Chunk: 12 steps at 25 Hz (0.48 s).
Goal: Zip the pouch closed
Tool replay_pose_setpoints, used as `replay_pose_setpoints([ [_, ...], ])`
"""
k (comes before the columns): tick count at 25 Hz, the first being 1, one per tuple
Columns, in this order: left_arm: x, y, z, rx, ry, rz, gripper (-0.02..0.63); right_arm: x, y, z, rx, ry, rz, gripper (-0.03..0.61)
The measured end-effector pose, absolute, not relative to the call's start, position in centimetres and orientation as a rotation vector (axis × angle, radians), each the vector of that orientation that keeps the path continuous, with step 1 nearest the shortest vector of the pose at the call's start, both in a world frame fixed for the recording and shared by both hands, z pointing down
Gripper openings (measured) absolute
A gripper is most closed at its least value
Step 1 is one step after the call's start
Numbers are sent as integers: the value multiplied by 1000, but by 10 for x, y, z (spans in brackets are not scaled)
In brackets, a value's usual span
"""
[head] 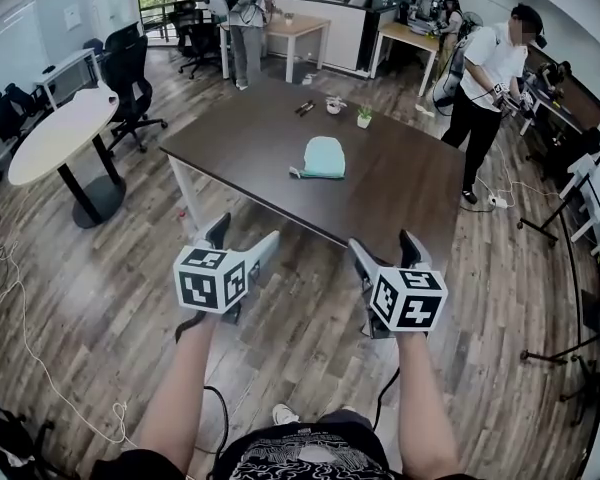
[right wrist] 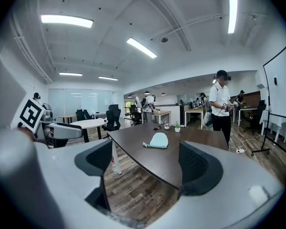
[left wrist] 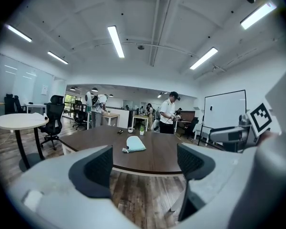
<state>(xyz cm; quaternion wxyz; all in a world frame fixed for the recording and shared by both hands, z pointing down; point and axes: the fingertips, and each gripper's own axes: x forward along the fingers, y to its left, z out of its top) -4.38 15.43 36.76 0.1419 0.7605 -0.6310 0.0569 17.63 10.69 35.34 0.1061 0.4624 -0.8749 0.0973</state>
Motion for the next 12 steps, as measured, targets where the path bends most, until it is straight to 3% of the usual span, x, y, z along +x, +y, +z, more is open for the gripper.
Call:
replay_pose_setpoints([
  [12, -55, 123, 381, 2191, -1809, 207, 425, 161, 79, 372, 1372, -2581, 346, 426],
])
